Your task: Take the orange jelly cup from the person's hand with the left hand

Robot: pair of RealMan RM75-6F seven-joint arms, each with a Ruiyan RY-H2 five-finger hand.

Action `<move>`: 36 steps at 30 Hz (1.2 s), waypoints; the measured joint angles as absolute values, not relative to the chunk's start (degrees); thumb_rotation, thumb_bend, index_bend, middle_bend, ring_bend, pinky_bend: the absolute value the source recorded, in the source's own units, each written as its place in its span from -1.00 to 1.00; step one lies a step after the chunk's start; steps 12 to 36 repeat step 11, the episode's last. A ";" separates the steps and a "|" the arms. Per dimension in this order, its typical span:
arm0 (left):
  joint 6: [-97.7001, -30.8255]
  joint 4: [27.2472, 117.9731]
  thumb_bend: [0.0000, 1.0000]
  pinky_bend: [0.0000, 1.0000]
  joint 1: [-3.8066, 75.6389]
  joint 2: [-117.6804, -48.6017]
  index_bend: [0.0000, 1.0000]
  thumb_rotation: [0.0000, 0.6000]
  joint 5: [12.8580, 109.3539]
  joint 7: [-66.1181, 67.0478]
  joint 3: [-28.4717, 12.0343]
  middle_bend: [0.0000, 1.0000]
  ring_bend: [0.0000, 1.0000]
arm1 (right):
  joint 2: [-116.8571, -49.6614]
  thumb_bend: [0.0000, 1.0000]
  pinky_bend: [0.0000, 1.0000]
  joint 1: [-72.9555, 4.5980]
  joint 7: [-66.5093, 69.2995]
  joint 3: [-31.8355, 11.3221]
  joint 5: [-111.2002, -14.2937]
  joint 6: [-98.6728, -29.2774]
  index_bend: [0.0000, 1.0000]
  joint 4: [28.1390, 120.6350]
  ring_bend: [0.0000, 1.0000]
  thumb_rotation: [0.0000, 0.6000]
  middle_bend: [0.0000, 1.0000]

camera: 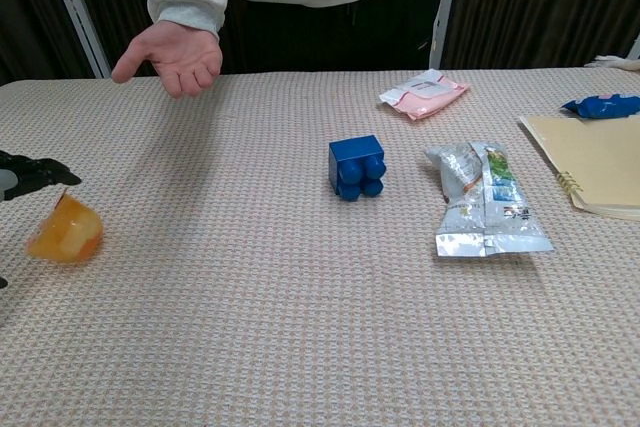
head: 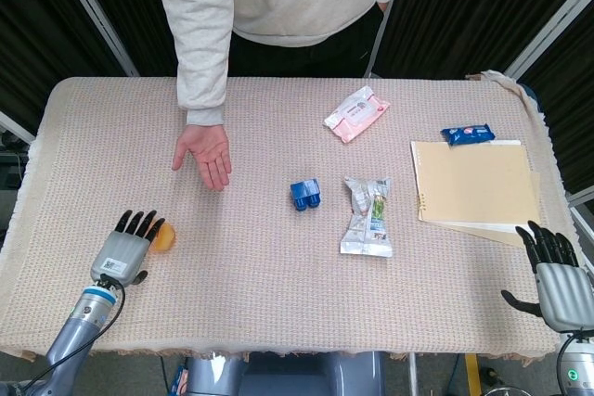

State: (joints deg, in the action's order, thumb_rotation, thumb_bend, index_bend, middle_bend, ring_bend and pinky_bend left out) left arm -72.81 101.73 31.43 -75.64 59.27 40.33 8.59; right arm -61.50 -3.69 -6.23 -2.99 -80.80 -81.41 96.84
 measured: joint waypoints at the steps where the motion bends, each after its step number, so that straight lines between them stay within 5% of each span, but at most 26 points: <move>1: -73.61 102.26 -0.54 -1.00 31.07 -75.18 -1.00 1.00 60.13 39.92 8.63 -1.00 -1.00 | -61.52 -0.86 -0.98 -3.69 -6.19 -2.98 -80.92 -81.45 -0.84 96.75 -1.00 1.00 -1.00; 11: -93.78 99.87 -0.58 -1.00 19.93 -71.13 -1.00 1.00 82.55 27.43 12.11 -1.00 -1.00 | -62.63 -0.86 -0.98 -3.99 -7.28 -3.21 -82.16 -82.33 -0.84 95.58 -1.00 1.00 -1.00; 36: -93.78 99.87 -0.58 -1.00 19.93 -71.13 -1.00 1.00 82.55 27.43 12.11 -1.00 -1.00 | -62.63 -0.86 -0.98 -3.99 -7.28 -3.21 -82.16 -82.33 -0.84 95.58 -1.00 1.00 -1.00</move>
